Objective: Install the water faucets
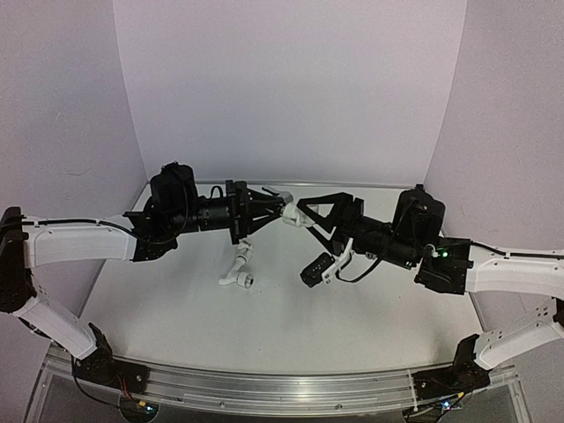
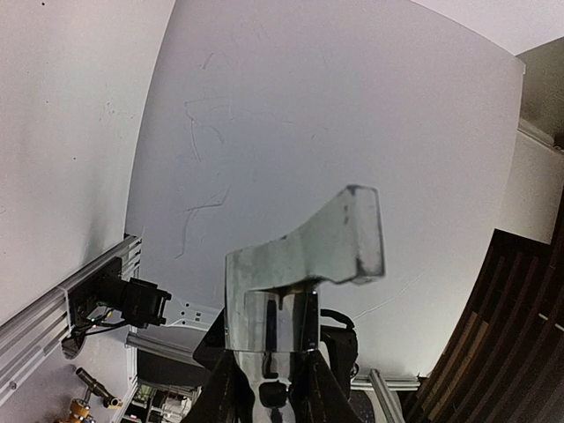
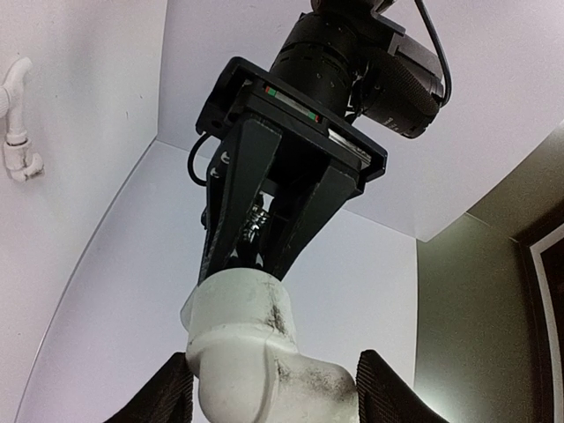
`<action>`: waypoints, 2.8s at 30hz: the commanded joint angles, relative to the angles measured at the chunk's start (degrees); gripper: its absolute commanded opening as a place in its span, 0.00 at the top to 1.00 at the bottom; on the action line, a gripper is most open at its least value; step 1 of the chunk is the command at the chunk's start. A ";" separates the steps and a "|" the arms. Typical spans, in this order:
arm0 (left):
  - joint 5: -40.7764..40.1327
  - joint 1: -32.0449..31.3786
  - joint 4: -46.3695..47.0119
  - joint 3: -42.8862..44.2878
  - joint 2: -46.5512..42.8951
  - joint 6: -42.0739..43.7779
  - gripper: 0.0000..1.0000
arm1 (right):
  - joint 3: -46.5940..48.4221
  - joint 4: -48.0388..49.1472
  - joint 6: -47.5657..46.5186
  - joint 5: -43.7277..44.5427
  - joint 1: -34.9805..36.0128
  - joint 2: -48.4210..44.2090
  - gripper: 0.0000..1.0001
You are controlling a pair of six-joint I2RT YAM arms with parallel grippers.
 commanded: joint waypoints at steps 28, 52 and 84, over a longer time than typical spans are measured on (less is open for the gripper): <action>0.29 0.44 -0.12 2.43 -1.75 1.11 1.00 | 0.52 3.85 -21.95 -4.67 0.39 1.91 0.41; -12.33 1.60 -2.03 -1.30 -11.95 32.70 1.00 | 19.96 -24.90 72.86 3.28 3.76 -6.06 0.02; -1.66 1.48 13.02 0.12 -8.82 35.27 1.00 | 27.48 -29.38 99.00 2.67 3.66 5.61 0.36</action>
